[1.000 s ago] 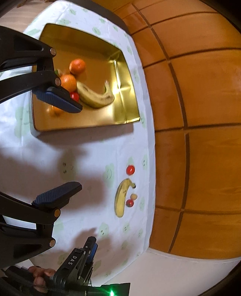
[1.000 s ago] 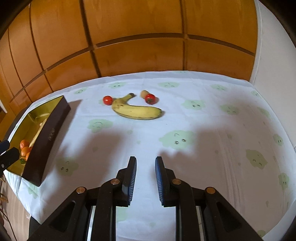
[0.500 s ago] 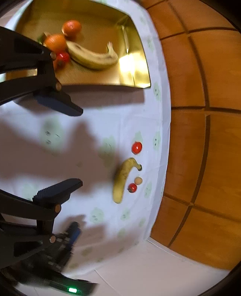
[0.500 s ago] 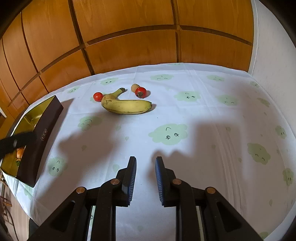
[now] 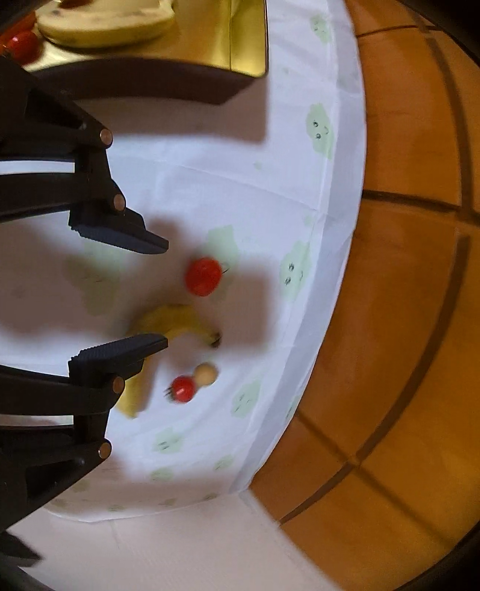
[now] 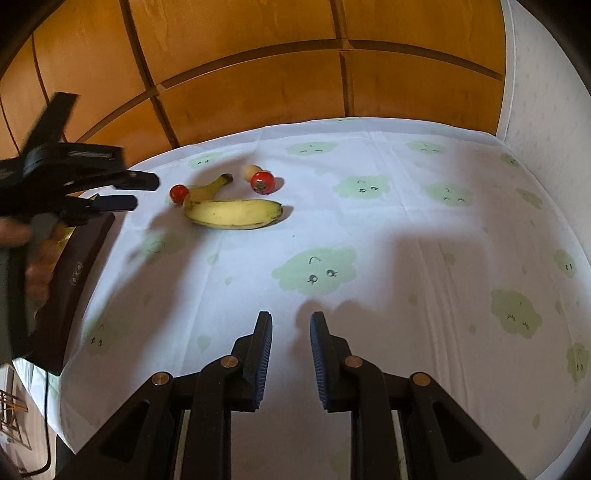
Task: Organize fruits
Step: 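Grasp the red cherry tomato with the left tool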
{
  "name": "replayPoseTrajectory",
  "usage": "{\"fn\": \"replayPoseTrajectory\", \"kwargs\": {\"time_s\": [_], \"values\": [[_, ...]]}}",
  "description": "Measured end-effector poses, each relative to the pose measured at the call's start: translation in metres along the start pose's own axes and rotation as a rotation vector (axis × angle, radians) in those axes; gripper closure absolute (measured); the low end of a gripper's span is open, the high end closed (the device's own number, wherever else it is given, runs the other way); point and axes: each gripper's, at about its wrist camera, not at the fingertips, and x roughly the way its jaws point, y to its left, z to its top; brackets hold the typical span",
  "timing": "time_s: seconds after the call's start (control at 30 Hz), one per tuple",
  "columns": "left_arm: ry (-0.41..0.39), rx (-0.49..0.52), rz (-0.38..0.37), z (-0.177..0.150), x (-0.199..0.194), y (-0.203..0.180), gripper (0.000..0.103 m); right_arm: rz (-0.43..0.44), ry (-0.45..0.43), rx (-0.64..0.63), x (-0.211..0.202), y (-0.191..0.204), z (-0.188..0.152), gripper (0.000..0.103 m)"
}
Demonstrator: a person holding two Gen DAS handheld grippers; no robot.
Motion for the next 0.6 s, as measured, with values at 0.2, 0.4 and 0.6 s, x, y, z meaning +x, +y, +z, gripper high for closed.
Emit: {"fn": "replayPoseTrajectory", "kwargs": {"time_s": [0.2, 0.4, 0.6], "values": [[0.016, -0.053, 0.018, 0.023, 0.024, 0.002, 0.051, 0.002, 0.014, 0.003, 0.006, -0.004, 0.003, 0.079], [0.039, -0.029, 0.043, 0.025, 0.044, -0.002, 0.063, 0.004, 0.025, 0.015, 0.010, -0.007, 0.002, 0.079], [0.006, -0.004, 0.015, 0.014, 0.048, 0.005, 0.075, -0.002, 0.022, 0.018, 0.012, -0.007, 0.003, 0.079]]}}
